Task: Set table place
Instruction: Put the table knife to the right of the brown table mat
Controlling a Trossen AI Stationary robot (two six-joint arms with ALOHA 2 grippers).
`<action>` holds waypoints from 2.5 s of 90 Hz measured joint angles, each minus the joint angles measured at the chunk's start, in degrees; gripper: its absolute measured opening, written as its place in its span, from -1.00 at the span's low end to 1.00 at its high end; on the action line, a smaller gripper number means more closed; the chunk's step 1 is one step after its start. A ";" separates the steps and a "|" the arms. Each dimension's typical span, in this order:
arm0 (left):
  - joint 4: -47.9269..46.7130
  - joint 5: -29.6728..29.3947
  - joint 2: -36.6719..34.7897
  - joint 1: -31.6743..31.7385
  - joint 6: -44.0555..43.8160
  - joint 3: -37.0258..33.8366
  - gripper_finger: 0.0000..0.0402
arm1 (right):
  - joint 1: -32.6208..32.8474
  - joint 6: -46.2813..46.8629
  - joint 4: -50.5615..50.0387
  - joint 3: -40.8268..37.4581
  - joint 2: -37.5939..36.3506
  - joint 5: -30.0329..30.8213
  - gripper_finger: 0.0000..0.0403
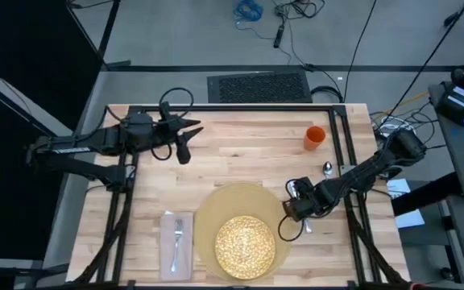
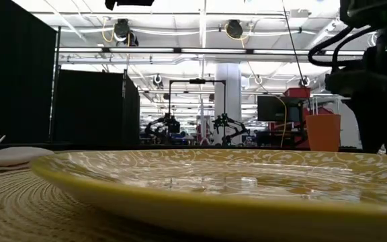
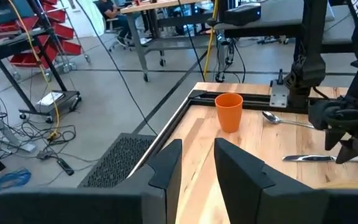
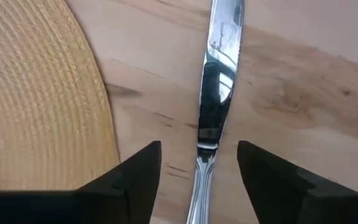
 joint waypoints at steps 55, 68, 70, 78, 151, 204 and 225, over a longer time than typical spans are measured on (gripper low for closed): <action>0.09 0.04 0.00 0.00 0.02 0.00 -0.60 | 4.87 5.76 1.74 0.00 2.04 -1.38 -0.36; 0.09 0.04 0.00 0.00 0.02 0.00 -0.60 | 5.84 7.63 1.89 0.00 2.04 -1.09 -0.48; 0.07 0.04 0.00 0.00 0.02 0.00 -0.60 | 5.98 7.88 1.89 0.00 2.04 -0.94 -0.50; 0.06 0.04 0.00 0.00 0.02 0.00 -0.60 | 6.35 8.23 1.89 0.00 2.04 0.02 -0.56; -4.60 0.09 0.00 0.00 1.49 0.00 -0.60 | 9.77 22.06 0.56 6.51 9.30 -3.64 -1.00; -7.81 0.09 -0.22 -0.35 1.51 0.00 -0.60 | 13.41 28.21 -2.52 15.91 16.79 -4.90 -1.00; -8.60 0.09 -1.20 -1.62 1.51 -0.02 -0.60 | 13.55 28.41 -1.48 15.96 16.80 -6.40 -1.00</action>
